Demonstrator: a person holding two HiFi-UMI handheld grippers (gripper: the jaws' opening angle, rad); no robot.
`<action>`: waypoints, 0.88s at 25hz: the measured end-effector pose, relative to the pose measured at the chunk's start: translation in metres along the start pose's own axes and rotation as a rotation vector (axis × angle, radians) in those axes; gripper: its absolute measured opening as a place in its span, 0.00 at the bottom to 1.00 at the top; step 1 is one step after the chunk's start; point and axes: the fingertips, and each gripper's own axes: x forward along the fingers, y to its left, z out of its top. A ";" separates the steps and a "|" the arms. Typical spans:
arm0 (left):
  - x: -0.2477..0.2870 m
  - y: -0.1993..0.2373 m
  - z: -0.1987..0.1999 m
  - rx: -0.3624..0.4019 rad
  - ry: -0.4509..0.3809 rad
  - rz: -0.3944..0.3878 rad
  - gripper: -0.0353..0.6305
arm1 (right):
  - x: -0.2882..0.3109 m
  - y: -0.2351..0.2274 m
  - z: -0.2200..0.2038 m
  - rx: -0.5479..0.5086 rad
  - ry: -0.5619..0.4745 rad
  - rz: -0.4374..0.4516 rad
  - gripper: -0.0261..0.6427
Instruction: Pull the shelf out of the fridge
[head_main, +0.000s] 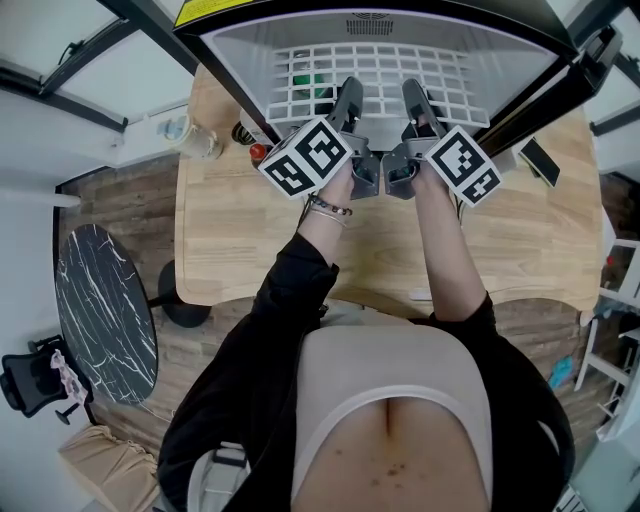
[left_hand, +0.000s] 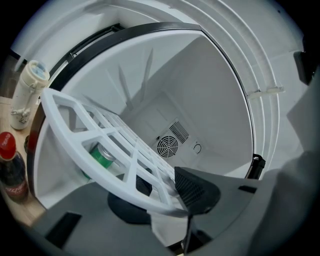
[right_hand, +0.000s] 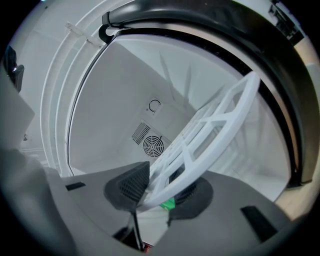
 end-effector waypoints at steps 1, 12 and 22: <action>-0.001 0.000 0.000 -0.001 0.000 -0.001 0.27 | -0.001 0.000 0.000 -0.001 0.000 -0.001 0.25; -0.010 -0.003 -0.002 0.009 0.003 -0.004 0.27 | -0.010 0.002 -0.002 -0.019 0.001 -0.006 0.25; -0.018 -0.005 -0.007 0.005 0.009 -0.010 0.27 | -0.019 0.004 -0.005 -0.018 0.003 -0.009 0.25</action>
